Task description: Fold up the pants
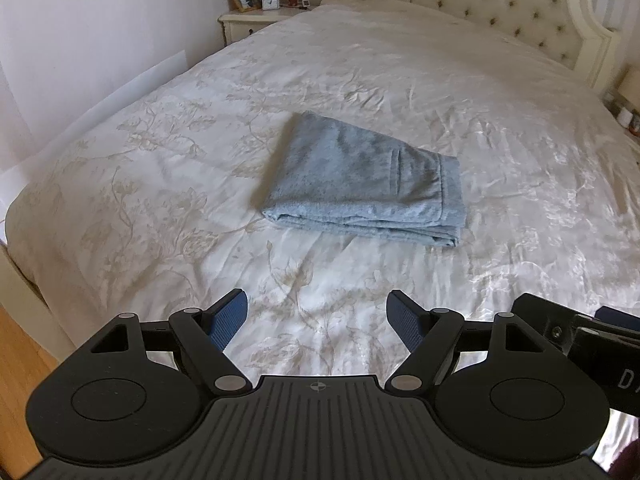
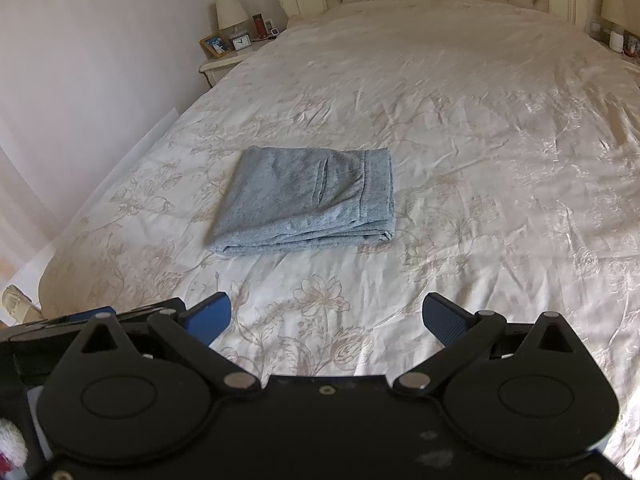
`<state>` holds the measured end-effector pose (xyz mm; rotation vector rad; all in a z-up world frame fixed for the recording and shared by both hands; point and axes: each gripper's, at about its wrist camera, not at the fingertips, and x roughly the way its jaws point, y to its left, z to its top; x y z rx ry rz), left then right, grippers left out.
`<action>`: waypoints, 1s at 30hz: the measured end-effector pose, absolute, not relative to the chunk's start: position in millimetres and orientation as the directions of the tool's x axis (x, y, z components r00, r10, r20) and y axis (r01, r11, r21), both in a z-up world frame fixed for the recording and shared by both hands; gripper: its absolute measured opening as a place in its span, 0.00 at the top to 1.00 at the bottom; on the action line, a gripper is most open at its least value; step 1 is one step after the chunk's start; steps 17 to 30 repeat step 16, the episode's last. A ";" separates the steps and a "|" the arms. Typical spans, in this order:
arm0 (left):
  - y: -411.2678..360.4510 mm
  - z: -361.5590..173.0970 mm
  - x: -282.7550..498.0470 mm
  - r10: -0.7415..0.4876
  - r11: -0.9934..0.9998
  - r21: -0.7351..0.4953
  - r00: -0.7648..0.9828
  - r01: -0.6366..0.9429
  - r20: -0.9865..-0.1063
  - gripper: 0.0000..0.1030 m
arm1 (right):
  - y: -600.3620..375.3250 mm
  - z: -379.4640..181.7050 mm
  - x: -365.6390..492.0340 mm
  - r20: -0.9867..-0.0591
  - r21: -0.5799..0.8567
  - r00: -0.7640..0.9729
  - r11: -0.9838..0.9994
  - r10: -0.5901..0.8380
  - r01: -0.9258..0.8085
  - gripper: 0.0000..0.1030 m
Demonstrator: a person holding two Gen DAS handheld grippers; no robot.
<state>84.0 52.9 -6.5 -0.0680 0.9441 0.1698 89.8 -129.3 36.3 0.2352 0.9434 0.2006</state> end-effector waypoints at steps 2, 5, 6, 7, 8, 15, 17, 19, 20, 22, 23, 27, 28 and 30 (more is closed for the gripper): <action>52.1 -6.7 84.2 0.108 0.985 0.010 0.573 -0.171 -0.812 0.27 | -129.8 36.1 89.7 -0.775 0.286 0.571 0.956 0.271 -0.065 0.00; 49.6 -6.7 83.9 0.101 0.986 0.006 0.574 -0.165 -0.813 0.27 | -132.4 34.8 89.5 -0.777 0.288 0.568 0.956 0.270 -0.061 0.00; 48.9 -6.5 83.7 0.099 0.987 0.006 0.575 -0.163 -0.812 0.27 | -133.4 34.4 89.5 -0.777 0.289 0.568 0.956 0.270 -0.059 0.00; 48.3 -6.4 83.7 0.097 0.987 0.005 0.577 -0.160 -0.811 0.27 | -134.6 34.6 88.9 -0.778 0.289 0.568 0.955 0.270 -0.059 0.00; 47.5 -6.1 83.5 0.094 0.988 0.003 0.579 -0.157 -0.810 0.27 | -135.5 34.3 88.8 -0.778 0.291 0.567 0.955 0.271 -0.057 0.00; 43.8 -6.0 84.4 0.071 0.989 -0.017 0.583 -0.144 -0.810 0.27 | -139.3 32.5 87.8 -0.780 0.301 0.563 0.953 0.271 -0.041 0.00; 43.6 -6.2 84.7 0.068 0.989 -0.021 0.581 -0.144 -0.811 0.27 | -139.9 32.3 87.5 -0.781 0.302 0.563 0.953 0.271 -0.040 0.00; 43.6 -6.2 84.7 0.068 0.989 -0.021 0.581 -0.144 -0.811 0.27 | -139.9 32.3 87.5 -0.781 0.302 0.563 0.953 0.271 -0.040 0.00; 43.6 -6.2 84.7 0.068 0.989 -0.021 0.581 -0.144 -0.811 0.27 | -139.9 32.3 87.5 -0.781 0.302 0.563 0.953 0.271 -0.040 0.00; 43.6 -6.2 84.7 0.068 0.989 -0.021 0.581 -0.144 -0.811 0.27 | -139.9 32.3 87.5 -0.781 0.302 0.563 0.953 0.271 -0.040 0.00; 43.6 -6.2 84.7 0.068 0.989 -0.021 0.581 -0.144 -0.811 0.27 | -139.9 32.3 87.5 -0.781 0.302 0.563 0.953 0.271 -0.040 0.00; 43.6 -6.2 84.7 0.068 0.989 -0.021 0.581 -0.144 -0.811 0.27 | -139.9 32.3 87.5 -0.781 0.302 0.563 0.953 0.271 -0.040 0.00; 43.6 -6.2 84.7 0.068 0.989 -0.021 0.581 -0.144 -0.811 0.27 | -139.9 32.3 87.5 -0.781 0.302 0.563 0.953 0.271 -0.040 0.00; 43.6 -6.2 84.7 0.068 0.989 -0.021 0.581 -0.144 -0.811 0.27 | -139.9 32.3 87.5 -0.781 0.302 0.563 0.953 0.271 -0.040 0.00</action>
